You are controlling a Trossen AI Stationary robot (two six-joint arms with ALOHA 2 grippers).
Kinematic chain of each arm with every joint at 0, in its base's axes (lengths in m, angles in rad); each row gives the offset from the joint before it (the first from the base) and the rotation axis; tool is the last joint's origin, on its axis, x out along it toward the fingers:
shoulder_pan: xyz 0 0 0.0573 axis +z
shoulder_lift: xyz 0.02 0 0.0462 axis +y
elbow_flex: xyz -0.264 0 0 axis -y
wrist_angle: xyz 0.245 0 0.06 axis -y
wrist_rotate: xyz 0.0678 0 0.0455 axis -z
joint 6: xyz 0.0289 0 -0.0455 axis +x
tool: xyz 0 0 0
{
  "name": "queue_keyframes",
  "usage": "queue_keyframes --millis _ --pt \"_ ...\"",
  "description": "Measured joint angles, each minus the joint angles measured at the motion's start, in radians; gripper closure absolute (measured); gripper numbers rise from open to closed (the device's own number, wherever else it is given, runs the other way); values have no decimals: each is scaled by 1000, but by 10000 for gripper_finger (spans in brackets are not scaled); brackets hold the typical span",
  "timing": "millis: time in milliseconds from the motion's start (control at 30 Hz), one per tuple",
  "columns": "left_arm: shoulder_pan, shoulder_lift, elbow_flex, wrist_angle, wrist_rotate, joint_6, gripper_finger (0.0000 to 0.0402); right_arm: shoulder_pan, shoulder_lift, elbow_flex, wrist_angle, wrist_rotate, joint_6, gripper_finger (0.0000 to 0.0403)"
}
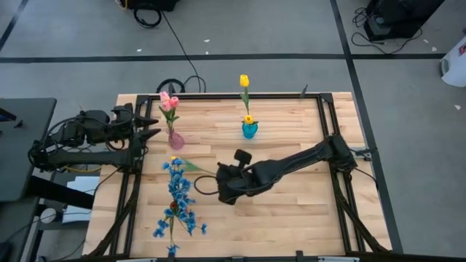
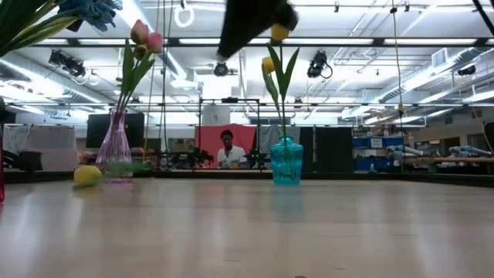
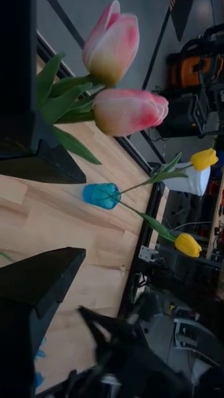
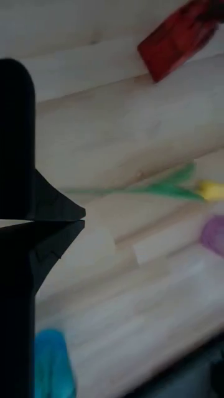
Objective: Sort flowers into vase by color
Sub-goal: Put the yellow tulip into the blue vase
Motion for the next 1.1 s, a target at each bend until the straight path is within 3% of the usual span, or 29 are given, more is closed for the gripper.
queue_keyframes --millis 200,333,633,733,933,1100 --pt "0 0 0 0 31 -25 218 57 -125 2 -57 186 77 397" --pt "0 0 0 0 35 -25 218 80 -142 3 -15 140 76 386" --pt "0 0 0 0 34 -25 218 78 1 -48 10 81 74 319" --pt "0 0 0 0 36 -25 218 57 22 -144 149 37 81 312" --pt "0 0 0 3 39 -20 218 -30 30 -407 685 -132 -16 311" --pt "0 0 0 15 39 -19 218 -107 30 -577 1044 -130 -123 310"
